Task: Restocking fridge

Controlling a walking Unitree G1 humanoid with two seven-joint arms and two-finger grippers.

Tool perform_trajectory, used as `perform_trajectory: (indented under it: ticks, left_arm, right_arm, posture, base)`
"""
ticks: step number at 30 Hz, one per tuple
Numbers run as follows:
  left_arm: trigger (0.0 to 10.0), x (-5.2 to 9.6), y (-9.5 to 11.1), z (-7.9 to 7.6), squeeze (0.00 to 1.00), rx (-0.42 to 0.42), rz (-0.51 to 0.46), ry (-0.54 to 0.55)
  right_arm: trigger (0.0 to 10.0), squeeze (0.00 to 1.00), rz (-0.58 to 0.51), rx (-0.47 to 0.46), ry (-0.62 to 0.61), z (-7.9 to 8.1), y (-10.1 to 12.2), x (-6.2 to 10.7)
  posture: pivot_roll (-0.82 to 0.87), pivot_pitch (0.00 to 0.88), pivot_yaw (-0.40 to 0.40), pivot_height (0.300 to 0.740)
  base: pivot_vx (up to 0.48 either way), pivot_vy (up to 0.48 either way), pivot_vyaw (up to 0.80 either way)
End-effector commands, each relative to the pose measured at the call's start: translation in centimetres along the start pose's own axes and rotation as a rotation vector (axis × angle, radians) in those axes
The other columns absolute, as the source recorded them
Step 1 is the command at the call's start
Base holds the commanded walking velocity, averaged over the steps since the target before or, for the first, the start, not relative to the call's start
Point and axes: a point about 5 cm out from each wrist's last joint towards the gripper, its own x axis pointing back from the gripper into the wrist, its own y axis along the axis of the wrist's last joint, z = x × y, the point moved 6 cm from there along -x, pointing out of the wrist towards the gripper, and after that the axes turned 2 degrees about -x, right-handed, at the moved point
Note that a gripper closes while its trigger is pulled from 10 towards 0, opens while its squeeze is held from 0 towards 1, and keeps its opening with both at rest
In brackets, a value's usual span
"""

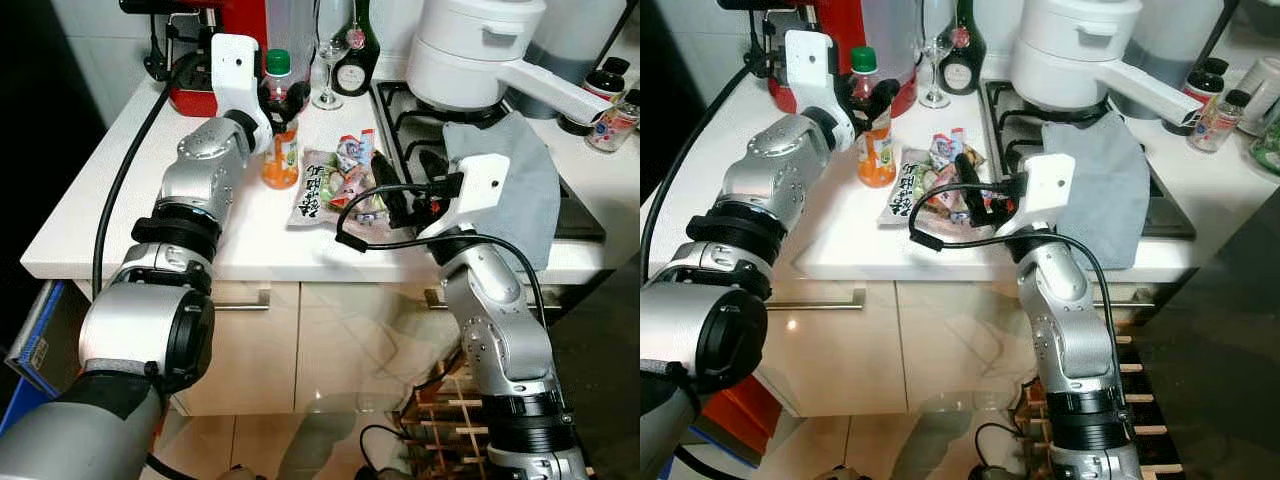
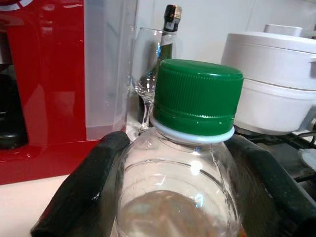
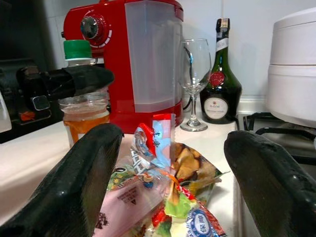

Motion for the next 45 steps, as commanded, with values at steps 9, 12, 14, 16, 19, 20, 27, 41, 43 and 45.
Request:
perform_trajectory:
  ticks: [9,12,14,16,19,20,27,41,43,45]
  left_arm:
    - [0.0,2.7,6.0,2.1,0.0,-0.169,-0.302,0.066]
    - [0.0,4.6,9.7,2.1,0.0,-0.206,-0.468,0.083]
    - [0.0,6.3,11.8,2.1,0.0,-0.212,-0.574,0.102]
    - [0.0,8.3,13.0,1.8,0.0,-0.266,-0.661,0.118]
    - [0.0,10.2,13.8,0.9,0.0,-0.341,-0.736,0.14]
    - [0.0,11.0,13.8,0.3,0.0,-0.385,-0.76,0.167]
    - [10.0,10.1,6.8,0.1,0.0,-0.366,-0.546,0.292]
    - [10.0,9.3,5.4,0.7,0.0,-0.36,-0.484,0.374]
    - [10.0,9.2,5.3,0.6,0.0,-0.359,-0.481,0.374]
    - [10.0,9.1,5.1,0.5,0.0,-0.363,-0.477,0.374]
  right_arm:
    - [10.0,0.0,0.001,0.023,-0.05,-0.8,-0.3,0.2]
    - [10.0,0.0,0.005,0.07,-0.061,-1.3,-0.6,0.5]
    - [10.0,0.0,-0.005,0.102,-0.053,-1.3,-0.4,0.5]
    - [10.0,0.0,-0.022,0.116,-0.06,-1.5,0.0,0.3]
    - [10.0,0.0,-0.041,0.126,-0.086,-2.2,0.4,0.1]
    - [10.0,0.0,-0.056,0.132,-0.11,-2.6,0.7,0.1]
    - [10.0,0.0,-0.135,0.144,-0.191,-4.0,2.4,0.1]
    - [10.0,0.0,-0.08,0.119,-0.219,-4.2,-0.2,-0.2]
    - [10.0,0.0,-0.071,0.118,-0.219,-4.2,-0.4,-0.2]
    - [10.0,0.0,-0.055,0.121,-0.216,-4.3,-0.9,-0.1]
  posture:
    - [-0.1,0.0,0.006,0.74]
    - [-0.08,0.0,0.002,0.74]
    - [-0.08,0.0,0.002,0.74]
    - [-0.07,0.0,-0.004,0.74]
    - [-0.05,0.0,-0.013,0.74]
    - [-0.05,0.0,-0.017,0.74]
    - [-0.04,0.0,-0.031,0.74]
    - [-0.03,0.0,-0.016,0.74]
    - [-0.03,0.0,-0.016,0.74]
    - [-0.04,0.0,-0.017,0.74]
  base:
    - [0.0,0.0,0.0]
    - [0.0,0.0,0.0]
    - [0.0,0.0,0.0]
    - [0.0,0.0,0.0]
    - [0.0,0.0,0.0]
    - [0.0,0.0,0.0]
    - [0.0,0.0,0.0]
    - [-0.324,0.0,0.0]
    - [-0.48,0.0,0.0]
    - [-0.48,0.0,0.0]
